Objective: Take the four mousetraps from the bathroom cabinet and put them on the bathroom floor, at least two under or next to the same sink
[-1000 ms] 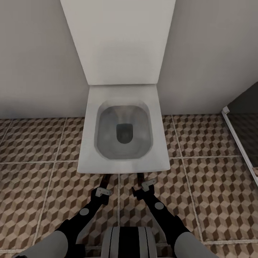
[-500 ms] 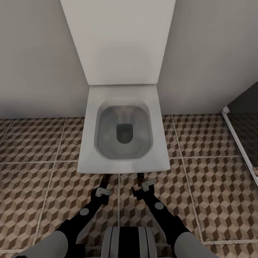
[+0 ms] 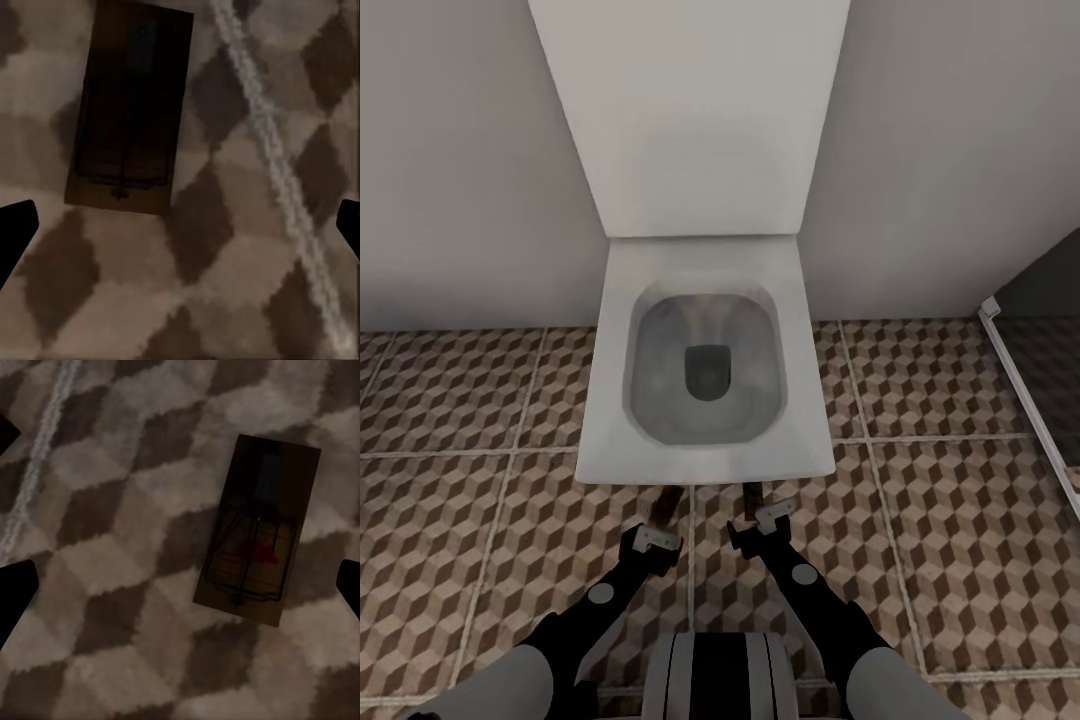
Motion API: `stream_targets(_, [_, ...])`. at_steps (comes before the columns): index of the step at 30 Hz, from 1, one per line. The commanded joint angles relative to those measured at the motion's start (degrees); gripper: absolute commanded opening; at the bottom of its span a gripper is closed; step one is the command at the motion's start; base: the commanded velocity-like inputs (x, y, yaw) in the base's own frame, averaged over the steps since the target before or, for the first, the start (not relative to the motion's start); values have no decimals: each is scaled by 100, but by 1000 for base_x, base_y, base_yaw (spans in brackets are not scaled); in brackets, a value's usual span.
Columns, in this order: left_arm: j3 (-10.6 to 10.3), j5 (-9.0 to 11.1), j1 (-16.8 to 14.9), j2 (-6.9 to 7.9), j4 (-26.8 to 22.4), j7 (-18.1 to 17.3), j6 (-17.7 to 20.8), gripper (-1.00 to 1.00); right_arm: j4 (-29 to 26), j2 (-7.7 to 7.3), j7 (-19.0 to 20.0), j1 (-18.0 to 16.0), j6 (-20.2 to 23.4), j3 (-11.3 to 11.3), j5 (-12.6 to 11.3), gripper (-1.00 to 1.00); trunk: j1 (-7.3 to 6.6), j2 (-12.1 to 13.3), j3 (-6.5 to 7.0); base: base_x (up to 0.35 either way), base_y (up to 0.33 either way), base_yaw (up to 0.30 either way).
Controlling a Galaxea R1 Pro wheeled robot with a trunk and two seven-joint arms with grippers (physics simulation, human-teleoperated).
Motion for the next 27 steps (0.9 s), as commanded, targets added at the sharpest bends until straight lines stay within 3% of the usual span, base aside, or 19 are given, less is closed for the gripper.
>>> stream_targets(1, [-63, 57, -5, 4, 4, 13, -23, 100, 4, 1, 7, -2, -16, -5, 36, 100, -1, -1, -2, 0, 0, 0])
stream_targets(20, [-144, 60, -4, 4, 5, 14, -29, 100, 4, 1, 7, -2, -16, -4, 36, 100, -1, -1, -2, 0, 0, 0])
stream_targets(27, [-145, 58, -4, 4, 11, 14, -30, 100, 4, 1, 7, -2, -16, -6, 36, 100, -1, -1, -2, -196, 0, 0])
